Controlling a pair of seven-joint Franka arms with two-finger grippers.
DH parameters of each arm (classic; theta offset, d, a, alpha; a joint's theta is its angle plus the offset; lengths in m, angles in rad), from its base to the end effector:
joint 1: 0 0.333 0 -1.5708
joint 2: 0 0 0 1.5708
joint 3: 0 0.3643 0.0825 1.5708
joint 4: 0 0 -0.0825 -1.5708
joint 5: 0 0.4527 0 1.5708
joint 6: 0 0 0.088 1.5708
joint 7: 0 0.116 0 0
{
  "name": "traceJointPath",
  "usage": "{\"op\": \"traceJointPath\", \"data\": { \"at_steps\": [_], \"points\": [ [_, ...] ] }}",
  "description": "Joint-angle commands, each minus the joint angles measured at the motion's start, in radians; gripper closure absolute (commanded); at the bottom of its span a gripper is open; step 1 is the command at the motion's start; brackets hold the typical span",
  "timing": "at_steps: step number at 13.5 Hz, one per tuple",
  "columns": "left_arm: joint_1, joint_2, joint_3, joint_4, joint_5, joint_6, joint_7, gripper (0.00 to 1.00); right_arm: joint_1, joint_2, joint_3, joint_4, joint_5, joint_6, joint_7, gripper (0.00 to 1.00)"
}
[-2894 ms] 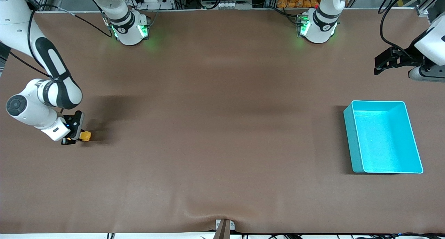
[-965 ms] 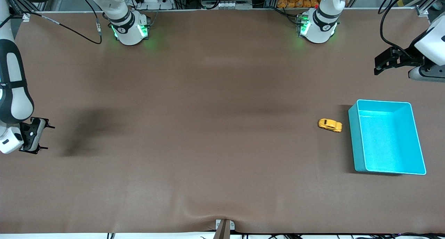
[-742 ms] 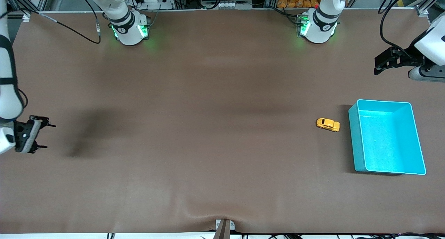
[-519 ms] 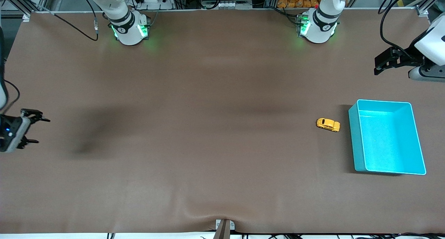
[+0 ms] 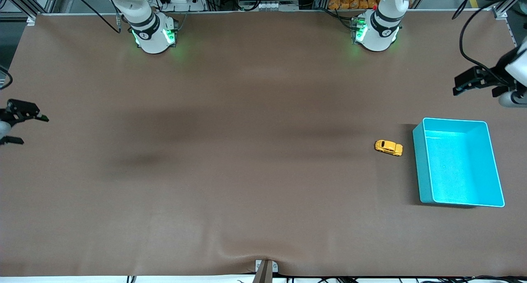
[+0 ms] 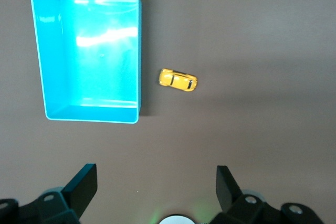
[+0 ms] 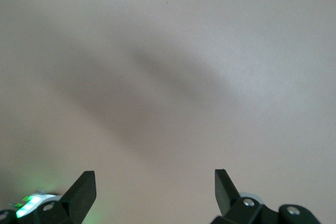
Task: Wind and store yellow beetle car
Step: 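Raise the right gripper to rest while the left gripper reaches the car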
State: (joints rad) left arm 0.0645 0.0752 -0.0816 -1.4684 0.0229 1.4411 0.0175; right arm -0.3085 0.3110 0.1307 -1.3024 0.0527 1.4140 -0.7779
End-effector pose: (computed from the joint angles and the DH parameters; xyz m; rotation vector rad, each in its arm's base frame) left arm 0.6355 -0.0058 0.6606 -3.1204 0.0513 0.1597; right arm 0.6959 -0.1330 0.5886 -2.8295 -0.8767 0.1958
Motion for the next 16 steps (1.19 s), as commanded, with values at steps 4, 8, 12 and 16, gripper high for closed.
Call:
{"op": "traceJointPath", "data": {
  "at_steps": [4, 8, 12, 16],
  "points": [
    [0.024, 0.028, -0.018, -0.039, 0.114, -0.057, -0.034, 0.00, 0.046, -0.049, -0.005, 0.117, 0.013, -0.119, 0.351, 0.00],
    [0.023, 0.047, -0.018, -0.137, 0.079, -0.028, -0.157, 0.00, 0.049, -0.096, -0.008, 0.135, 0.038, -0.112, 0.632, 0.00],
    [0.037, 0.049, -0.018, -0.287, 0.028, 0.167, -0.295, 0.00, 0.055, -0.159, -0.010, 0.073, 0.029, -0.099, 0.683, 0.00],
    [0.028, 0.072, -0.018, -0.441, 0.026, 0.418, -0.529, 0.00, 0.074, -0.338, -0.006, -0.202, 0.015, 0.067, 0.730, 0.00]
  ]
}}
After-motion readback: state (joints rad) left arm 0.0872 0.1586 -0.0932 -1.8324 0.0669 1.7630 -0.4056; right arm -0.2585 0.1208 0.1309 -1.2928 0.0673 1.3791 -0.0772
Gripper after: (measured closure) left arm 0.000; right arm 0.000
